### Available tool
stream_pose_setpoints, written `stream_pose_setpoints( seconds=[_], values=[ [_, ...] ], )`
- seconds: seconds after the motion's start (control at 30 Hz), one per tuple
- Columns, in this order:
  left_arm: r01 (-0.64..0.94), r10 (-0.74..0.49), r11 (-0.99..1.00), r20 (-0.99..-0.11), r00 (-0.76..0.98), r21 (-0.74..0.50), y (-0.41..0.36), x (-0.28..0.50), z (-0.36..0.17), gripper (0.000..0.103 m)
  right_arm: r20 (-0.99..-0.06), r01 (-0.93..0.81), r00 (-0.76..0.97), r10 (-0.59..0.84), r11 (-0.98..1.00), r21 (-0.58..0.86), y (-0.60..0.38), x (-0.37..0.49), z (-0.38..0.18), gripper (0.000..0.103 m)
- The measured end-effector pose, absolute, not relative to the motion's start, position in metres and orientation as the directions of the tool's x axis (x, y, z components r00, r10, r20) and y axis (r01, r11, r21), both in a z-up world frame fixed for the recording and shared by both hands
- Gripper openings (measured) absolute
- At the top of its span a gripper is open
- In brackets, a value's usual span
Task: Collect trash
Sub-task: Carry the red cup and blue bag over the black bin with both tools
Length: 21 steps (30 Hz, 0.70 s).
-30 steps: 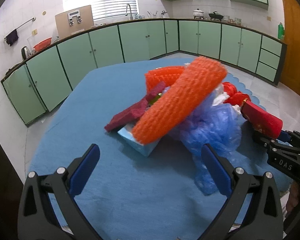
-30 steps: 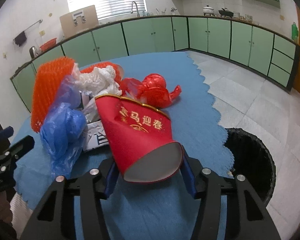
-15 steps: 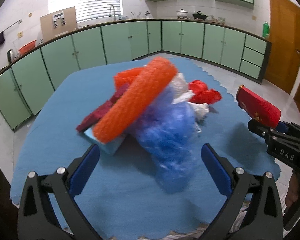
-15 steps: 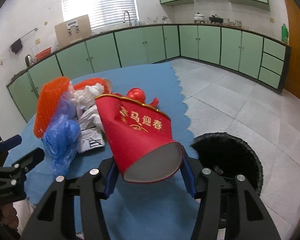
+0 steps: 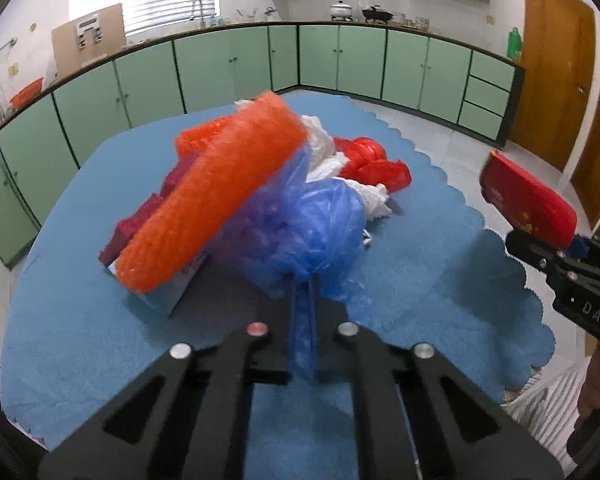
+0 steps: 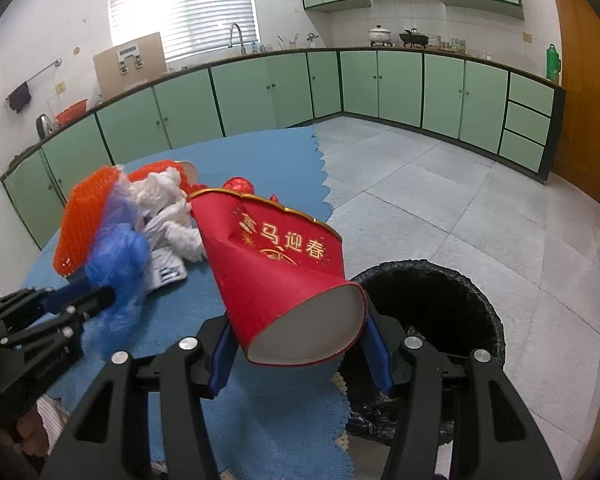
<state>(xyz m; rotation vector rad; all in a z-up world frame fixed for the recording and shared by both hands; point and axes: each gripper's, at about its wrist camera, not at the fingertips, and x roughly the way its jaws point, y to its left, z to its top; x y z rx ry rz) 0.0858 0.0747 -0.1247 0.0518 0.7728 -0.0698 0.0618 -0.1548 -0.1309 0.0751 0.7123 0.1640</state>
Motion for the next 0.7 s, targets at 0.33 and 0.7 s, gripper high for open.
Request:
stream_pose_setpoints(
  seconds=[0.33, 0.7],
  values=[
    [0.097, -0.078, 0.995, -0.597, 0.798, -0.001, 0.076, 0.064, -0.078, 0.000, -0.614, -0.134, 0.766, 0.188, 0.982, 0.133, -0.155, 0.052, -0.122, 0.054],
    [0.205, -0.193, 0.978, -0.542, 0.818, -0.039, 0.047, 0.052, -0.054, 0.000, -0.560, -0.080, 0.814, 0.153, 0.985, 0.152, -0.180, 0.039, -0.091, 0.054]
  ],
)
